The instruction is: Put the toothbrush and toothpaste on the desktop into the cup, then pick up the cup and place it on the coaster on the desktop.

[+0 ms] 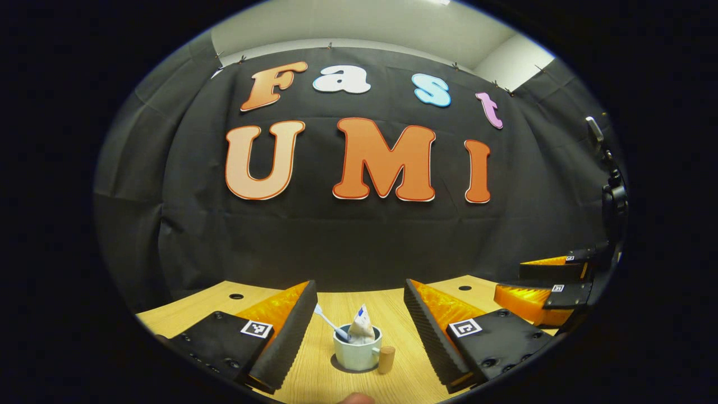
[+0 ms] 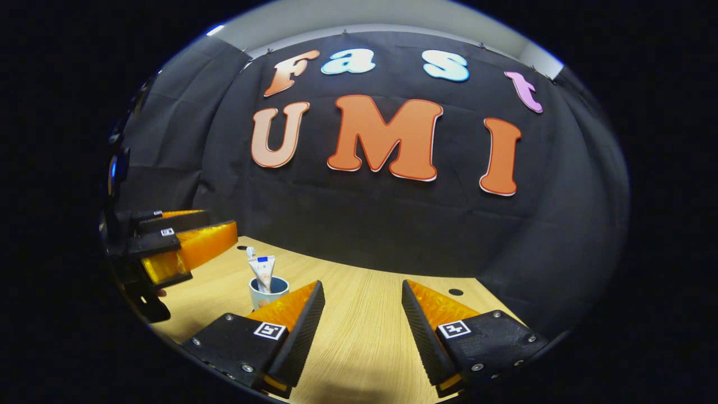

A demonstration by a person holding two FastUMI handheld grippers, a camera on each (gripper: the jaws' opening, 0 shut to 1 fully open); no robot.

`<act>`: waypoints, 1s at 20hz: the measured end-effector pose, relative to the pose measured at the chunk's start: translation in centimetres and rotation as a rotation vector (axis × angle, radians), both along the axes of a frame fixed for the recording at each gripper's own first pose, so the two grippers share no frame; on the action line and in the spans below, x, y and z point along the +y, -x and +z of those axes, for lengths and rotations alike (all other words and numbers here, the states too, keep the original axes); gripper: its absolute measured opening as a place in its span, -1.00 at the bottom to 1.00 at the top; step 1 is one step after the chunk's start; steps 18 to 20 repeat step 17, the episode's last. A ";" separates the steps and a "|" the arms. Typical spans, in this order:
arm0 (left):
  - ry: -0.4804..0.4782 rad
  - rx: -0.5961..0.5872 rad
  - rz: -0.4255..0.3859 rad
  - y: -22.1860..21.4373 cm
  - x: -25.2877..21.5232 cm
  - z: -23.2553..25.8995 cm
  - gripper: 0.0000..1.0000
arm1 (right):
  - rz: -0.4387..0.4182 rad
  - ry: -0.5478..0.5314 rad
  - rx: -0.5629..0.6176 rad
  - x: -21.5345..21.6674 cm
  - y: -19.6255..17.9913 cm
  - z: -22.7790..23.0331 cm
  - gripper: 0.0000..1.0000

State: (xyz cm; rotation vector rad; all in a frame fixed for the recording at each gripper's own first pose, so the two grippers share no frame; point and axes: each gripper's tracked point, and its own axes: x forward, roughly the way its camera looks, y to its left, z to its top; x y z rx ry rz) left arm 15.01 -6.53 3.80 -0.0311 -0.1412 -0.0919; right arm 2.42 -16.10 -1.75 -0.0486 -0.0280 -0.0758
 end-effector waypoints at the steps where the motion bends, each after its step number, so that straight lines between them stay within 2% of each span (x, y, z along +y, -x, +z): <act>1: -0.008 -0.007 0.029 0.1 0.5 -0.1 1.00 | -0.004 0.015 -0.013 0.3 0.0 0.2 0.69; 3: -0.001 0.005 0.071 -0.2 1.0 -0.7 0.96 | 0.019 0.029 -0.032 1.7 -0.2 0.4 0.72; 5: 0.057 0.032 0.071 -0.4 0.7 -1.6 0.92 | 0.033 0.055 -0.048 2.7 -0.2 0.7 0.77; 6: 0.076 0.044 0.075 -0.5 0.8 -1.9 1.00 | 0.046 0.067 -0.053 3.4 -0.2 0.7 0.78; 9: 0.070 0.046 0.102 -0.8 1.2 -1.6 1.00 | 0.073 0.110 -0.069 4.3 0.3 1.0 0.83; 16: 0.051 -0.015 0.104 -0.5 1.3 -0.3 0.93 | 0.022 0.106 -0.040 2.8 -0.3 0.5 0.84; 17: 0.043 -0.027 0.111 -0.5 1.7 0.2 1.00 | 0.014 0.107 -0.037 2.6 -0.3 0.5 0.84; 20: 0.043 -0.027 0.111 -0.5 1.7 0.2 1.00 | 0.014 0.107 -0.037 2.6 -0.3 0.5 0.84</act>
